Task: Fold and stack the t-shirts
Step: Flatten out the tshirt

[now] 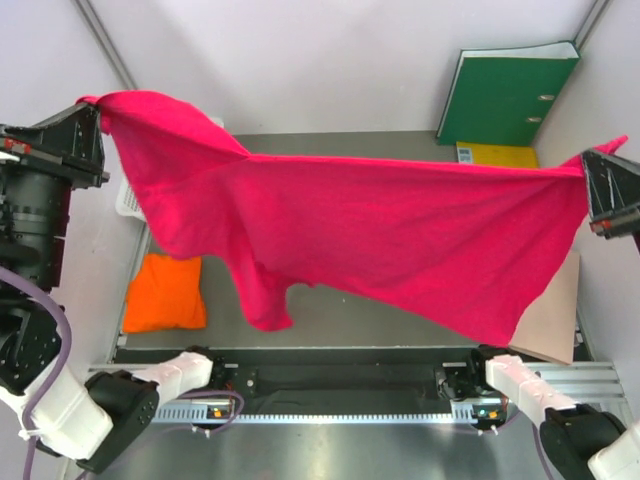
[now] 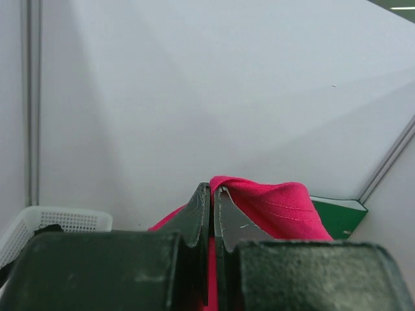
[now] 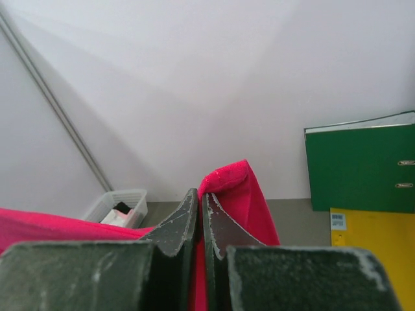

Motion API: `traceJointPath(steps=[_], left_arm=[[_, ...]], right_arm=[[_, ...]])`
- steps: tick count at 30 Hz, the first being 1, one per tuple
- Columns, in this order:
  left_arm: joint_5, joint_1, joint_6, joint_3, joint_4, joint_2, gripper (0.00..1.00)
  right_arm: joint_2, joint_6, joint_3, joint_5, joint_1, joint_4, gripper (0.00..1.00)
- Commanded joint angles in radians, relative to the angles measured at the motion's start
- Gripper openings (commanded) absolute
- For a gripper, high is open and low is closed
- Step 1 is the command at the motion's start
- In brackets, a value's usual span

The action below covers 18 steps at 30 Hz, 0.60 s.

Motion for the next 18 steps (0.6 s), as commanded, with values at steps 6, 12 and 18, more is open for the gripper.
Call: traceJointPath(steps=[6,12,18], left_arm=[[0.023,0.001,0.004,0.029,0.004,0.247,0.0],[0.061,0.053,0.035,-0.069,-0.03,0.464,0.0],[0.171,0.125,-0.006,-0.213,0.024,0.686,0.0]], right_arm=[[-0.031,-0.02,-0.238,0.132,0.006,0.077,0.0],[0.006,-0.054,-0.632,0.192,0.004,0.359,0.0],[0.213,-0.025,-0.889,0.152,-0.007,0.657,0.0]])
